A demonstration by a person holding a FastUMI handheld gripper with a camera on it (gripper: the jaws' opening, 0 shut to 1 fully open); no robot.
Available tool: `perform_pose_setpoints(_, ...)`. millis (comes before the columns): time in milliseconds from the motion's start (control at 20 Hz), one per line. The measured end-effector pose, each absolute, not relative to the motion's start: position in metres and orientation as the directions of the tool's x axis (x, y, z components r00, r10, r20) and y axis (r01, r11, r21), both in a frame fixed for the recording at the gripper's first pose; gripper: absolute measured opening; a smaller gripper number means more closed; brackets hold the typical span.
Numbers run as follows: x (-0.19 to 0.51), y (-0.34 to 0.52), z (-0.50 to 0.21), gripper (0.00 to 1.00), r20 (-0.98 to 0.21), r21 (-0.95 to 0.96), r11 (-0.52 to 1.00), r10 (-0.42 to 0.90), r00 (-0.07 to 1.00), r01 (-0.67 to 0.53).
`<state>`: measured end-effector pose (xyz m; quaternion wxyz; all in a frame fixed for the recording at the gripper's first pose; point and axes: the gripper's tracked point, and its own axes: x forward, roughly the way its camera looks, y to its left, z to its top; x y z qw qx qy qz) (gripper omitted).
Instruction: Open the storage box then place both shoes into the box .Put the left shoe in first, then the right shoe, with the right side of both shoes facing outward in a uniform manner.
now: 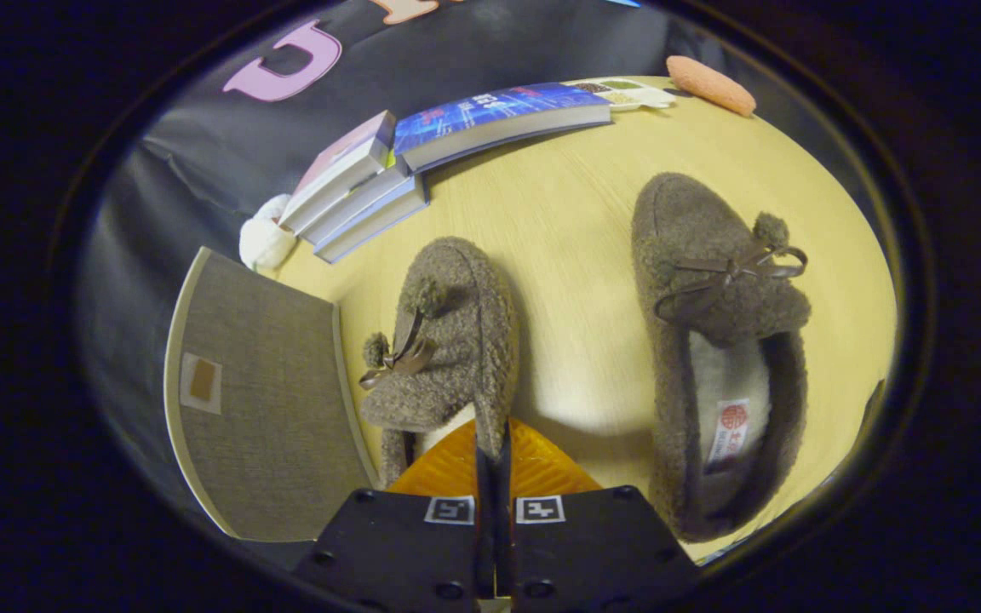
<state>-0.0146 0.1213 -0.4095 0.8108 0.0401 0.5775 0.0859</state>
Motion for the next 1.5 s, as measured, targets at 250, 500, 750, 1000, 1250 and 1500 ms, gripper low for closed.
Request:
perform_pose_setpoints(250, -0.016, 0.130, -0.397, 0.04, -0.904, 0.265, 0.960, 0.278, 0.325, -0.084)
perform_pose_setpoints(500, -0.015, 0.145, -0.365, 0.04, -0.865, 0.394, 0.919, 0.379, 0.328, -0.023)
perform_pose_setpoints(750, -0.018, 0.162, -0.302, 0.04, -0.808, 0.503, 0.864, 0.465, 0.363, 0.012)
perform_pose_setpoints(1000, -0.030, 0.197, -0.241, 0.03, -0.746, 0.584, 0.810, 0.558, 0.363, -0.046)
perform_pose_setpoints(1250, -0.057, 0.245, -0.215, 0.03, -0.725, 0.619, 0.774, 0.629, 0.281, -0.134)
perform_pose_setpoints(1500, -0.082, 0.306, -0.218, 0.03, -0.719, 0.654, 0.740, 0.673, 0.174, -0.160)
